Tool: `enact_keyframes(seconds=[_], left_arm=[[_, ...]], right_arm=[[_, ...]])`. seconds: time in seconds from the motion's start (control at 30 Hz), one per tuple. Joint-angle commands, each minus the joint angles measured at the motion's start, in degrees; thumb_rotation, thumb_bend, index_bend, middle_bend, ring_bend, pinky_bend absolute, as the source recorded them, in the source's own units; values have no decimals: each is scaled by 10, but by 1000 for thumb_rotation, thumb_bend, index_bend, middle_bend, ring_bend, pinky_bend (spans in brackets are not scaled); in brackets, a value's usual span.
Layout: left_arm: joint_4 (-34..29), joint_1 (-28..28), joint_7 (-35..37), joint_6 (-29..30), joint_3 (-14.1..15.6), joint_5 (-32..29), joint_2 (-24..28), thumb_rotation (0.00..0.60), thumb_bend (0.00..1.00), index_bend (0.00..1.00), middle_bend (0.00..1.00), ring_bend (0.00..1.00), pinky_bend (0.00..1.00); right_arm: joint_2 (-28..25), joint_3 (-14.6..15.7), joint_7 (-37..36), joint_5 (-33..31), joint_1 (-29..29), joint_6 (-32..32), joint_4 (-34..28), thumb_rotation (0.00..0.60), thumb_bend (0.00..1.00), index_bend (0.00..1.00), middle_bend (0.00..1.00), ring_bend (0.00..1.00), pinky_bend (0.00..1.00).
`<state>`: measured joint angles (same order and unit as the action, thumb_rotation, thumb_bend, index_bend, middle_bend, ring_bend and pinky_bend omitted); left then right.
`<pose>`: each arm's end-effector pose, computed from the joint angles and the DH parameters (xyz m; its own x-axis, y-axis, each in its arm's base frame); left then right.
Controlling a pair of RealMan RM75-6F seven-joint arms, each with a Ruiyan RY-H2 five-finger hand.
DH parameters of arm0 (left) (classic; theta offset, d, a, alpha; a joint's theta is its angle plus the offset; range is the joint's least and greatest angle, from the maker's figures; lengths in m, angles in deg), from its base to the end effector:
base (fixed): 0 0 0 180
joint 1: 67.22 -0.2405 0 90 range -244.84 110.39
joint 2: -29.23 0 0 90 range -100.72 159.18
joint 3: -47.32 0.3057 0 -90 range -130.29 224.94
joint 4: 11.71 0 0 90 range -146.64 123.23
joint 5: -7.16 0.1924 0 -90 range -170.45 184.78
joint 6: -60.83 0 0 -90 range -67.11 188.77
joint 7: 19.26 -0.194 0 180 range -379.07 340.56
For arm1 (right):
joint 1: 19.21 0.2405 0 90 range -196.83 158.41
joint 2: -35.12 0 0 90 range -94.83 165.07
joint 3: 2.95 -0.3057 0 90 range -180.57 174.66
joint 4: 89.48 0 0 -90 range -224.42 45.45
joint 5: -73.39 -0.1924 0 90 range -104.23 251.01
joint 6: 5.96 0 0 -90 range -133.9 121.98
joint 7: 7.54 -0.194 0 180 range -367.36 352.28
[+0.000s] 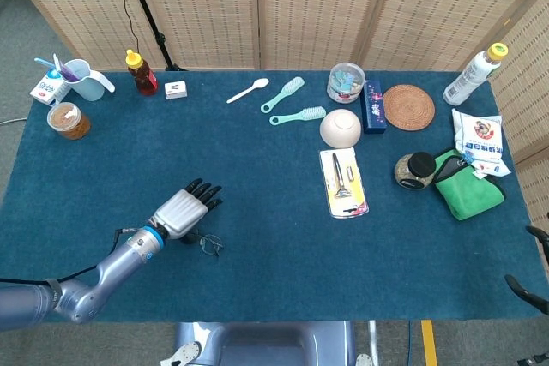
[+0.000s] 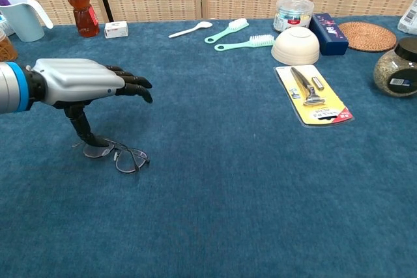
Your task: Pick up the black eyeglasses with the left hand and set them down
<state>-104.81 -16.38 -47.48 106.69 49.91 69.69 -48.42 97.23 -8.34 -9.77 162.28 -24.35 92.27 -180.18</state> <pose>-0.1785 0.3909 -0.0122 0.7576 0.3219 0.5679 0.6253 -0.6076 -0.4898 -0.3571 -0.1753 0.2553 0.4309 0.1982 0.8804 -0.9024 0.0902 0.4214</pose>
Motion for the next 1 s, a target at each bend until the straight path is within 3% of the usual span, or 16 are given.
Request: enact_keyframes(seconds=[0.03, 0.5, 1.0], left_arm=[[-25, -16, 21, 19, 1, 16, 26, 497, 204, 7, 0, 0, 0], [-140, -166, 103, 225, 14, 81, 154, 506, 204, 0, 0, 0, 0], [-153, -322, 140, 386, 55, 160, 210, 506, 204, 2, 0, 0, 0]], right_arm=[[-2, -1, 4, -1, 3, -4, -2, 600, 42, 220, 92, 113, 236], [-13, -13, 32, -4, 37, -44, -16, 600, 42, 206, 75, 111, 216], [-21, -10, 74, -2, 65, -85, -57, 600, 42, 204, 72, 100, 200]])
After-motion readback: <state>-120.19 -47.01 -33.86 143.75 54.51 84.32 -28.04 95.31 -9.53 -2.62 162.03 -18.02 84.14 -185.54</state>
